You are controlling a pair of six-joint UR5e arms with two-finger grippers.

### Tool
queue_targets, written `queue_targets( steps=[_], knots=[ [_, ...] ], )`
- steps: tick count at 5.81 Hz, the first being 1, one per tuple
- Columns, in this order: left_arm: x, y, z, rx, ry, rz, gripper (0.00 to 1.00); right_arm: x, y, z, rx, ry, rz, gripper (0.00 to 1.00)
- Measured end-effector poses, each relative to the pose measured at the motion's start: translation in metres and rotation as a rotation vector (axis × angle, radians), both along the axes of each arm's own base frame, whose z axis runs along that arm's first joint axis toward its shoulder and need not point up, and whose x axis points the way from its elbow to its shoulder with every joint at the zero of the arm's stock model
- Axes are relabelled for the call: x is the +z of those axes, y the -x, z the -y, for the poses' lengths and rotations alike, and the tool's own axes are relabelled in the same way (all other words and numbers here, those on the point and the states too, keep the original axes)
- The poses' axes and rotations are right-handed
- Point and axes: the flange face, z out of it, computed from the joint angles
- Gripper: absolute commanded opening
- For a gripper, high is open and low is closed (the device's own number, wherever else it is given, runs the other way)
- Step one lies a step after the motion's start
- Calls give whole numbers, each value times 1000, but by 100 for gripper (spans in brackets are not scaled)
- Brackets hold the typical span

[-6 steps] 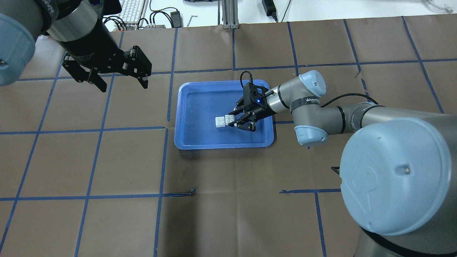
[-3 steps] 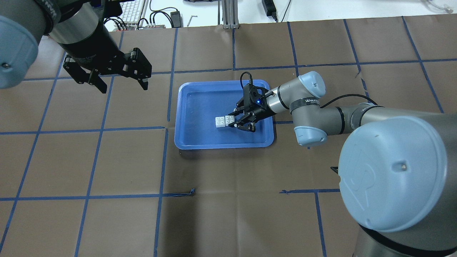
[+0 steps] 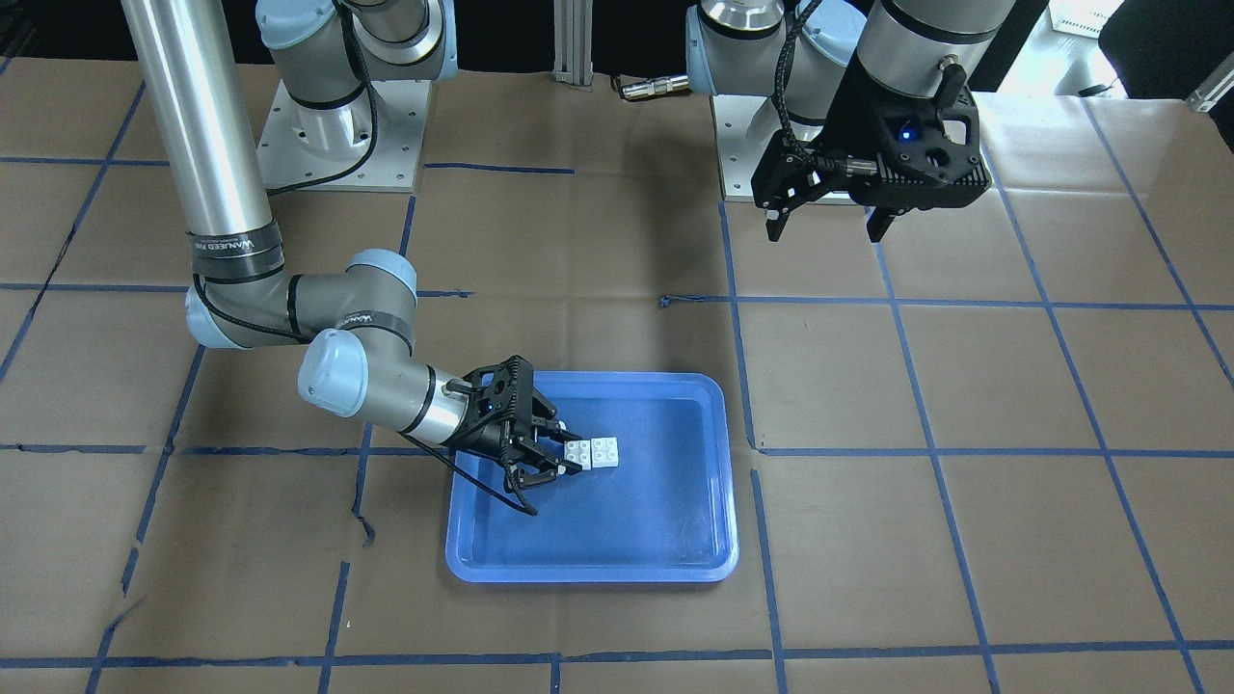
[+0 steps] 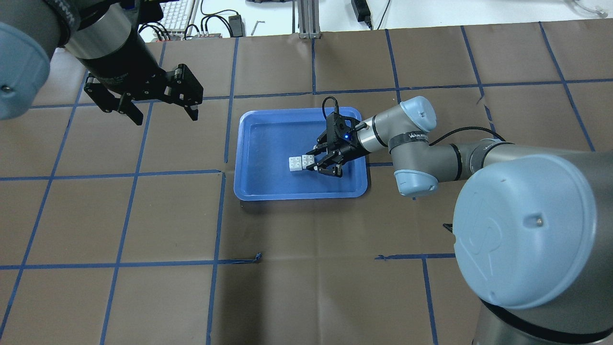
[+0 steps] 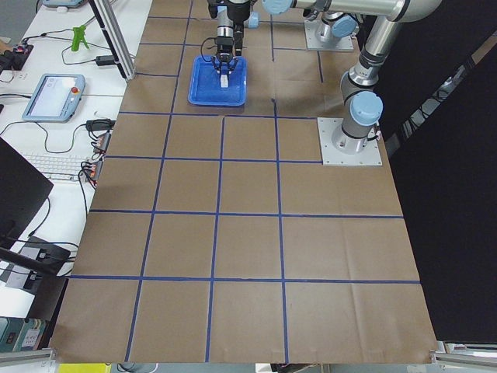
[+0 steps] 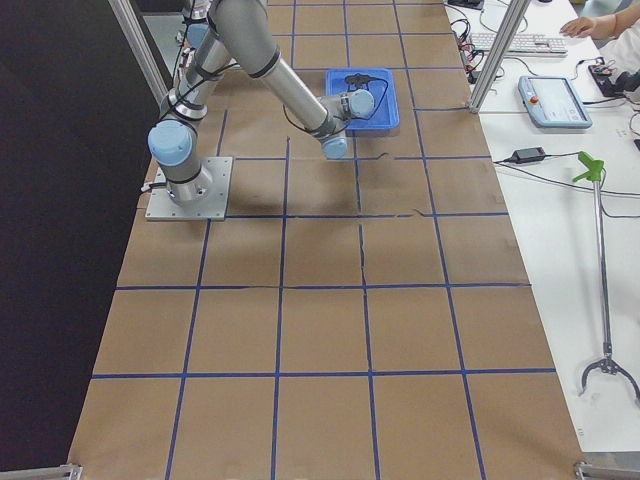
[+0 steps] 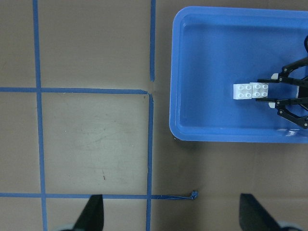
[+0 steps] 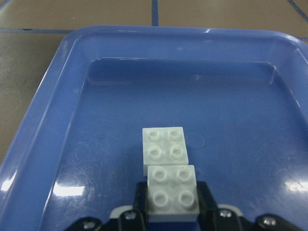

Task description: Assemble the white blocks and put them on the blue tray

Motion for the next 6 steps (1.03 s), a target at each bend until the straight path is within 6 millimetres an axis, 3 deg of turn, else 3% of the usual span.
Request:
queue_targets(
  steps=[3,5,6],
  knots=[
    [1,0,1,0,10,-3,99,0,0,2,-1,3,0,23],
    [1,0,1,1,11,-3,99,0,0,2,-9,-5,1,42],
    [2,-1,1,2,12,-3,99,0,0,2,-12,-10,1,44]
  ],
)
